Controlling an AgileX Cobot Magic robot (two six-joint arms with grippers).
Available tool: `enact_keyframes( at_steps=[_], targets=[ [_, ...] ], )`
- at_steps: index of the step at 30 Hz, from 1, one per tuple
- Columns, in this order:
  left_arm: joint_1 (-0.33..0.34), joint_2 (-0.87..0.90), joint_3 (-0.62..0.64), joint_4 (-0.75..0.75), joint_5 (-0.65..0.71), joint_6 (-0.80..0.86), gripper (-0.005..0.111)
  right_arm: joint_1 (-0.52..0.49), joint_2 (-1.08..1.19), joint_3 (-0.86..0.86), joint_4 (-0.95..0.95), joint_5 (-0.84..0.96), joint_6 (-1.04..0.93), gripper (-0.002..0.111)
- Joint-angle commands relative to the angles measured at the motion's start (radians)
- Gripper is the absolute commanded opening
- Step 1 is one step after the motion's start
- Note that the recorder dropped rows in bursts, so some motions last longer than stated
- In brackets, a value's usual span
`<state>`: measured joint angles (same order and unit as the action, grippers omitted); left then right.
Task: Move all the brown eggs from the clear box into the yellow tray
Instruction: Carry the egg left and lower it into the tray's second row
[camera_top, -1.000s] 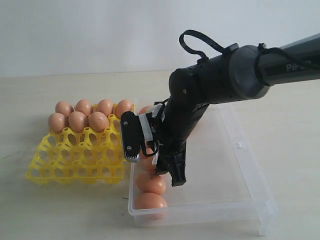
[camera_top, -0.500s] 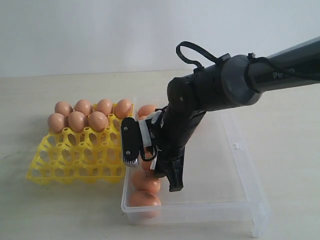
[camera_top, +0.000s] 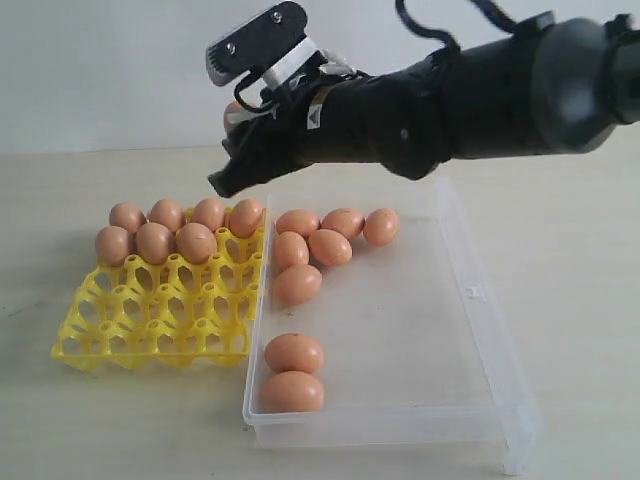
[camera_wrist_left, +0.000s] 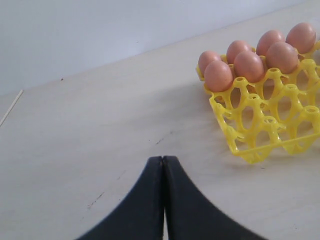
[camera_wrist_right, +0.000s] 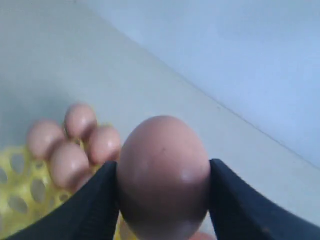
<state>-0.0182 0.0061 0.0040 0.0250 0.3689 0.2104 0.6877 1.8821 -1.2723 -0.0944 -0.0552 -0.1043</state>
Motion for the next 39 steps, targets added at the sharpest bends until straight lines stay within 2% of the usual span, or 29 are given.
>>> enact_keyframes(
  at_steps=[1, 6, 10, 15, 24, 39],
  targets=[
    [-0.004, -0.006, -0.004, 0.000, -0.008, -0.005, 0.000, 0.004, 0.125, -0.001, -0.378, -0.295, 0.555, 0.000],
    [-0.004, -0.006, -0.004, 0.000, -0.008, -0.005, 0.000, 0.004, 0.239, -0.001, -0.351, -0.411, 0.596, 0.000],
    [-0.004, -0.006, -0.004, 0.000, -0.008, -0.005, 0.000, 0.004, 0.278, -0.001, -0.339, -0.417, 0.529, 0.000],
    [-0.004, -0.006, -0.004, 0.000, -0.008, -0.005, 0.000, -0.004, 0.289, -0.001, -0.223, -0.416, 0.409, 0.000],
    [-0.004, -0.006, -0.004, 0.000, -0.008, -0.005, 0.000, -0.044, 0.315, -0.001, -0.197, -0.419, 0.411, 0.000],
    [-0.004, -0.006, -0.004, 0.000, -0.008, -0.005, 0.000, -0.043, 0.363, -0.003, -0.197, -0.425, 0.430, 0.000]
  ],
)
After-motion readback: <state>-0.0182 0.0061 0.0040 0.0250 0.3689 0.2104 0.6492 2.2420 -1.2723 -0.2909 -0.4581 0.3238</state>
